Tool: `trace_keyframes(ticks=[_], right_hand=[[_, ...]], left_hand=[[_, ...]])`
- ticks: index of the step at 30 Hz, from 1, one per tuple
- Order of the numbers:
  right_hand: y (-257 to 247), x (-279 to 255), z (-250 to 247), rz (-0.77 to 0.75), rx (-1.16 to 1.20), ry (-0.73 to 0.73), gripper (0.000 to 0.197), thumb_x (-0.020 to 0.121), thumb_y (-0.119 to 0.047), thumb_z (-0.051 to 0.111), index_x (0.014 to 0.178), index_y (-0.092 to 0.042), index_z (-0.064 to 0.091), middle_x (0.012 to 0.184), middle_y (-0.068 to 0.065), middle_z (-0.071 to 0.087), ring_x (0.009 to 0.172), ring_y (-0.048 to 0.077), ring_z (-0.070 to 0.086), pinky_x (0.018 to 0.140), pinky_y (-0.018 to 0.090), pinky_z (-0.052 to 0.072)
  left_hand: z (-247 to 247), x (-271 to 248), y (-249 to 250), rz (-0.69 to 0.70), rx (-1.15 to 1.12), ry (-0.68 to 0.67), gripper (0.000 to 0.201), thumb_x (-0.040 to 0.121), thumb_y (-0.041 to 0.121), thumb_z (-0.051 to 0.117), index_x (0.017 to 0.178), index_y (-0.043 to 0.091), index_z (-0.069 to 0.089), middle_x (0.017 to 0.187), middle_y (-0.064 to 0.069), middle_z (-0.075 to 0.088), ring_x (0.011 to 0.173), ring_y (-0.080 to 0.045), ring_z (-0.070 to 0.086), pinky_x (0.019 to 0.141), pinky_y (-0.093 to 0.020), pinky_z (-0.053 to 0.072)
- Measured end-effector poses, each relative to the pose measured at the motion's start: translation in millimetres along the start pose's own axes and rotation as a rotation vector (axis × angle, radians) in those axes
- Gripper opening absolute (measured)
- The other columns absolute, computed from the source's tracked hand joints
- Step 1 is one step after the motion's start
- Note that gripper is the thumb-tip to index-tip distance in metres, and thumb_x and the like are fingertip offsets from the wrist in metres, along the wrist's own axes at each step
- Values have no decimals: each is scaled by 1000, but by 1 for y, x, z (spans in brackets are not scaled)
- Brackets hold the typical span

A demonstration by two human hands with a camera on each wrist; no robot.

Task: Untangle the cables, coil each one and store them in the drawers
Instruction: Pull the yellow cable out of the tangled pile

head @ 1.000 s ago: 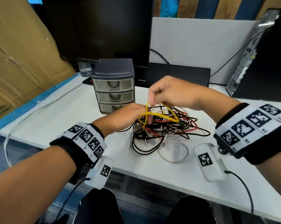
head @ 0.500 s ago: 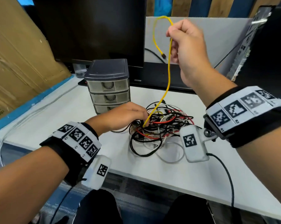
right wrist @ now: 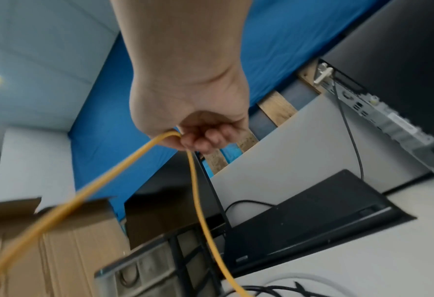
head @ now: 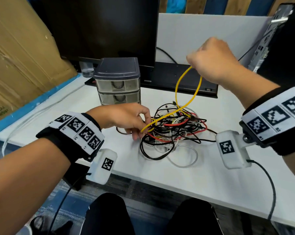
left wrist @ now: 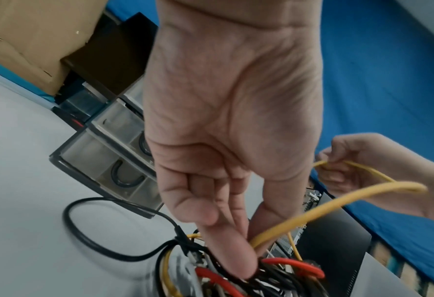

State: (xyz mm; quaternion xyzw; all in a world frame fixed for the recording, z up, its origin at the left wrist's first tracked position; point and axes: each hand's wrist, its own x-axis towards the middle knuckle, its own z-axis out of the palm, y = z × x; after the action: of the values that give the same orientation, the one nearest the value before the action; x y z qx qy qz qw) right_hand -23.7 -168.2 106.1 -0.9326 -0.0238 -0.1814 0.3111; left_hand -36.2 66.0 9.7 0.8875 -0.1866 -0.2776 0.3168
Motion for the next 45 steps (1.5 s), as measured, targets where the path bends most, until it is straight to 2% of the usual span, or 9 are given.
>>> trace_keyframes(ticks=[4, 10, 13, 17, 21, 25, 31, 38, 45], right_hand=[[5, -9, 8, -6, -406, -193, 26, 83, -23, 54, 63, -8, 46, 69, 10, 47, 63, 31, 46, 55, 29, 30], [-24, -16, 59, -238, -420, -250, 39, 91, -32, 58, 127, -20, 63, 133, 8, 56, 131, 35, 45, 105, 51, 39], [-27, -17, 82, -278, -255, -313, 22, 90, -30, 60, 108, -21, 70, 116, 2, 62, 118, 30, 54, 102, 50, 45], [-10, -20, 96, -257, -103, -371, 28, 91, -29, 59, 76, -7, 67, 82, 10, 67, 84, 31, 64, 75, 42, 55], [6, -22, 89, -233, 22, -378, 38, 97, -43, 59, 82, -9, 66, 80, 3, 66, 76, 19, 61, 65, 32, 45], [26, -26, 85, -206, 16, -533, 39, 94, -55, 61, 80, -19, 64, 80, 3, 71, 73, 18, 64, 70, 34, 50], [38, -31, 95, -226, 19, -641, 26, 96, -34, 67, 81, -14, 71, 62, -7, 58, 54, 5, 49, 62, 28, 40], [30, -18, 92, -206, 141, -664, 32, 98, -27, 62, 71, -13, 72, 71, 13, 63, 61, 17, 52, 60, 30, 42], [40, -18, 85, -213, 53, -804, 28, 100, -26, 63, 77, -13, 72, 71, -3, 71, 66, 10, 61, 67, 26, 49]], left_hand=[[-7, 6, 0, 35, -4, 41, 13, 97, 8, 64, 110, 9, 64, 76, -5, 73, 63, -18, 66, 57, -24, 45], [-11, 32, 9, 205, 292, 136, 32, 94, 5, 60, 113, 26, 76, 101, 0, 73, 77, -14, 69, 63, -15, 48], [-5, 41, 6, 223, 456, 98, 32, 93, 10, 62, 116, 31, 74, 116, 4, 70, 94, -10, 63, 85, -20, 51], [-3, 44, -2, 300, 521, 162, 16, 95, 24, 71, 110, 26, 74, 109, 5, 65, 85, 1, 53, 72, -8, 39], [-7, 40, -9, 391, 489, 318, 8, 98, 27, 66, 98, 20, 70, 98, 9, 63, 84, 14, 52, 68, -6, 35], [-5, 35, -15, 388, 261, 561, 11, 103, 18, 58, 92, 16, 61, 74, 11, 62, 67, 0, 60, 65, -23, 48], [-1, 36, -17, 341, 260, 599, 14, 107, 17, 48, 105, 25, 60, 81, 3, 66, 76, -16, 64, 71, -42, 56], [-5, 35, -8, 408, 447, 579, 9, 96, 22, 64, 89, 16, 63, 71, 9, 57, 66, -7, 55, 62, -33, 45], [-13, 38, -13, 303, 360, 707, 25, 104, 24, 56, 82, 13, 64, 63, 14, 58, 62, -10, 65, 66, -33, 50]])
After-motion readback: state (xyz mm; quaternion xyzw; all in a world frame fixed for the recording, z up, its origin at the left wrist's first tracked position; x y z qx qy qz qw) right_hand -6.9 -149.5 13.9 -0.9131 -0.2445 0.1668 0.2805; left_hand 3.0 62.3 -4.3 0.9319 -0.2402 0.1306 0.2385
